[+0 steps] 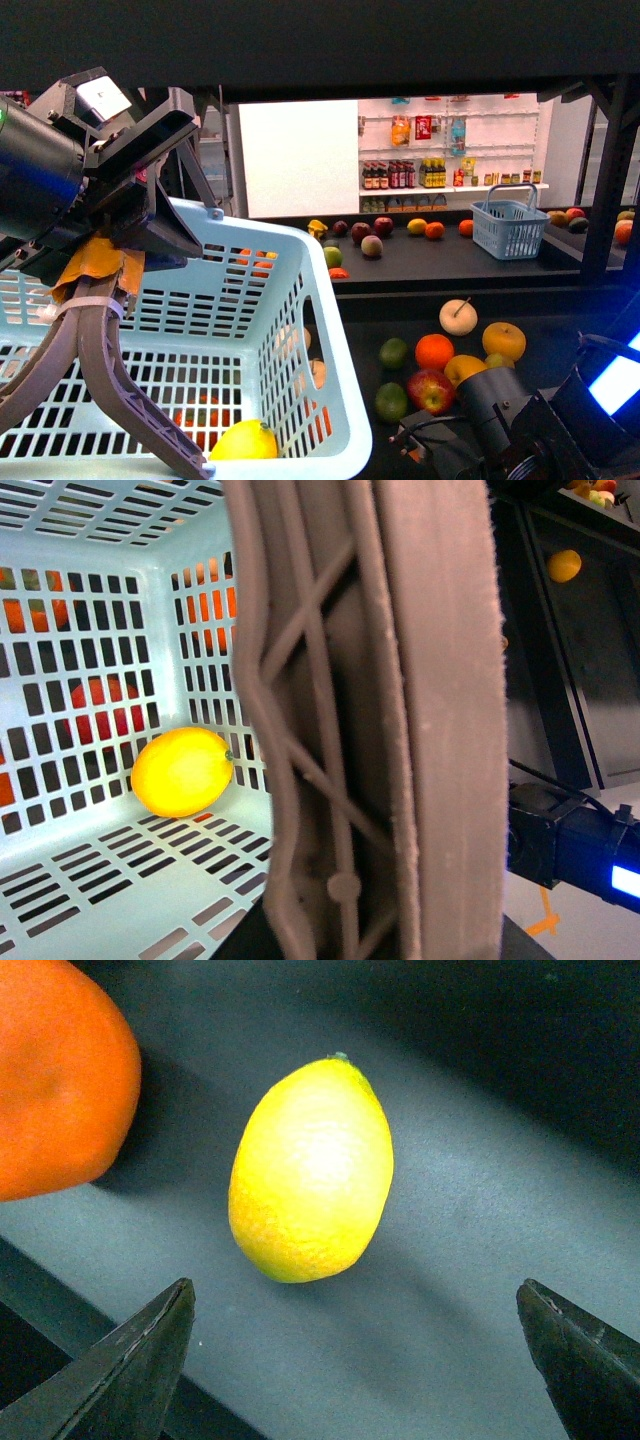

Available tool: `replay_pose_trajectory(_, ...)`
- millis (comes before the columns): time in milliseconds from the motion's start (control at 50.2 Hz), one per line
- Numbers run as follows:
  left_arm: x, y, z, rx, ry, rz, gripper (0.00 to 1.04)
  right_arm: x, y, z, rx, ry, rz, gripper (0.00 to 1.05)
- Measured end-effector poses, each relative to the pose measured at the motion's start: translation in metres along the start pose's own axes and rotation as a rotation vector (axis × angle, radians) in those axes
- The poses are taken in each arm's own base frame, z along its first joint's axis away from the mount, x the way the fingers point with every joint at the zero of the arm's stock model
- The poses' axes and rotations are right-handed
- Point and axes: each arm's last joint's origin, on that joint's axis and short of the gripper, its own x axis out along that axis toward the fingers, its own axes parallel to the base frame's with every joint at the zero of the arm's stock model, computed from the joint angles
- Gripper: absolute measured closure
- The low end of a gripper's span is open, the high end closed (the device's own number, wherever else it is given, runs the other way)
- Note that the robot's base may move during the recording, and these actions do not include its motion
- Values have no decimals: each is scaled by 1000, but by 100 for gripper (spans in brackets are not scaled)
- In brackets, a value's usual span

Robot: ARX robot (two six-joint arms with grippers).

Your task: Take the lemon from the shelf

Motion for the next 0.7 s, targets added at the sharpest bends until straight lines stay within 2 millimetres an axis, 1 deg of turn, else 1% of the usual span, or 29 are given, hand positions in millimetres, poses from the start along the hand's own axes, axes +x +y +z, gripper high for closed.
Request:
replay_pose_trajectory(60, 0, 0, 0, 0, 0, 0, 90, 5, 0, 0, -2, -1, 2, 8)
replay_pose_trajectory(299, 0, 0, 0, 0, 0, 0, 90, 14, 6, 15, -26, -33, 11, 8)
replay_pose_trajectory(438, 0, 0, 0, 0, 0, 0, 90, 21, 15, 15, -36, -21, 29, 8)
replay_pose_trajectory(538, 0, 0, 0, 0, 0, 0, 90, 32, 25, 10, -49, 1, 42, 8)
replay_pose_trajectory(618, 0, 0, 0, 0, 0, 0, 90, 41, 28, 10, -57, 12, 30, 8)
replay_pose_trajectory(698, 0, 0, 0, 0, 0, 0, 90, 45, 29, 9, -59, 19, 17, 8)
